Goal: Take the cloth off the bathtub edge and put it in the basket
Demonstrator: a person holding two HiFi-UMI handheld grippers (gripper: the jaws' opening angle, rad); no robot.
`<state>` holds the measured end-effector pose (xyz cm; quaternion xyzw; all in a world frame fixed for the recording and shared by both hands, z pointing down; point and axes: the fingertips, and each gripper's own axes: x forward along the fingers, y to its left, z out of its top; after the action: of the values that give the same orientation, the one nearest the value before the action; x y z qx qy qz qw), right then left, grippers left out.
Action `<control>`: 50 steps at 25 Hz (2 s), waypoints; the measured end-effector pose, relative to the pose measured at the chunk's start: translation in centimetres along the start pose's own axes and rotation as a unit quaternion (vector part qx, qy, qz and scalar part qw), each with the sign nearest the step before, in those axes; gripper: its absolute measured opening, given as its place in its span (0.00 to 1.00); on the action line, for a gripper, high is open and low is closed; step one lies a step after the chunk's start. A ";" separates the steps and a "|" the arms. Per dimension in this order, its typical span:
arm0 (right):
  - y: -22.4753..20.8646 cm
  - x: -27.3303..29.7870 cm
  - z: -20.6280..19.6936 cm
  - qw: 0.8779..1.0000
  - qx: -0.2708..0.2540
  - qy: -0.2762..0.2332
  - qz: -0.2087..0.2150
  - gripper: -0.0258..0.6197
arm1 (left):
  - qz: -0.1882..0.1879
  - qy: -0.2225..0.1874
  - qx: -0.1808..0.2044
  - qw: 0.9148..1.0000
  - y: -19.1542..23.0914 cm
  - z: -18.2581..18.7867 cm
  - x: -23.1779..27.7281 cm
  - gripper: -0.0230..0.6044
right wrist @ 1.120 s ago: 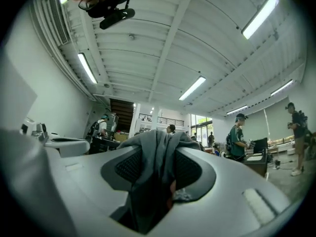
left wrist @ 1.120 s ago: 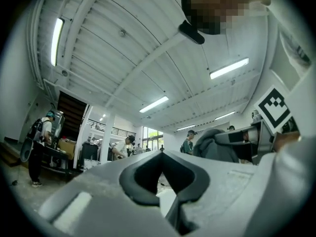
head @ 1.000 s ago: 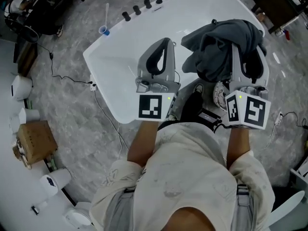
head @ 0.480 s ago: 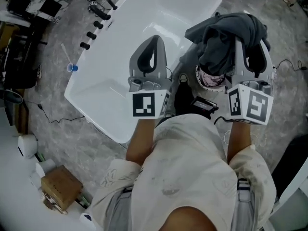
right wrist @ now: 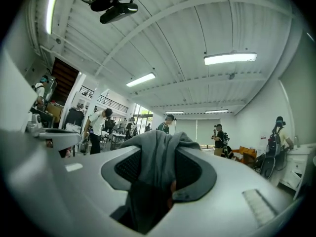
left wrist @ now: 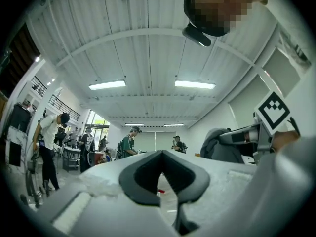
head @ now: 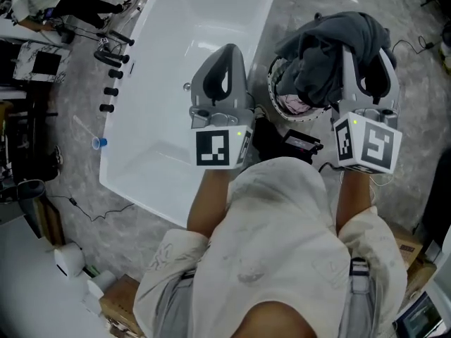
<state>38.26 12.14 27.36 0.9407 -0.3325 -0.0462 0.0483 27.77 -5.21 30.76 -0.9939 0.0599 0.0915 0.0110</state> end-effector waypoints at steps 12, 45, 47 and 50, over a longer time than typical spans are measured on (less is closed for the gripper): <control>-2.8 1.5 -2.8 0.998 0.010 0.024 -0.054 0.32 | -0.070 0.005 -0.001 0.998 -1.8 -1.3 5.4 0.04; 1.6 2.1 -44.0 0.868 0.092 0.488 0.006 0.33 | -0.078 0.038 -0.022 0.996 0.0 -5.0 5.8 0.04; 1.7 1.6 -45.1 0.856 0.093 0.508 0.005 0.35 | -0.078 0.043 -0.021 0.996 0.2 -5.2 5.8 0.04; 1.5 1.0 -47.0 0.838 0.088 0.539 0.005 0.47 | -0.078 0.043 -0.020 0.996 0.2 -5.3 5.9 0.04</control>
<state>43.65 13.16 74.05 0.8153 -0.2615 0.4980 0.1372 34.50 -6.29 34.83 -0.9986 -0.0190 0.0490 -0.0040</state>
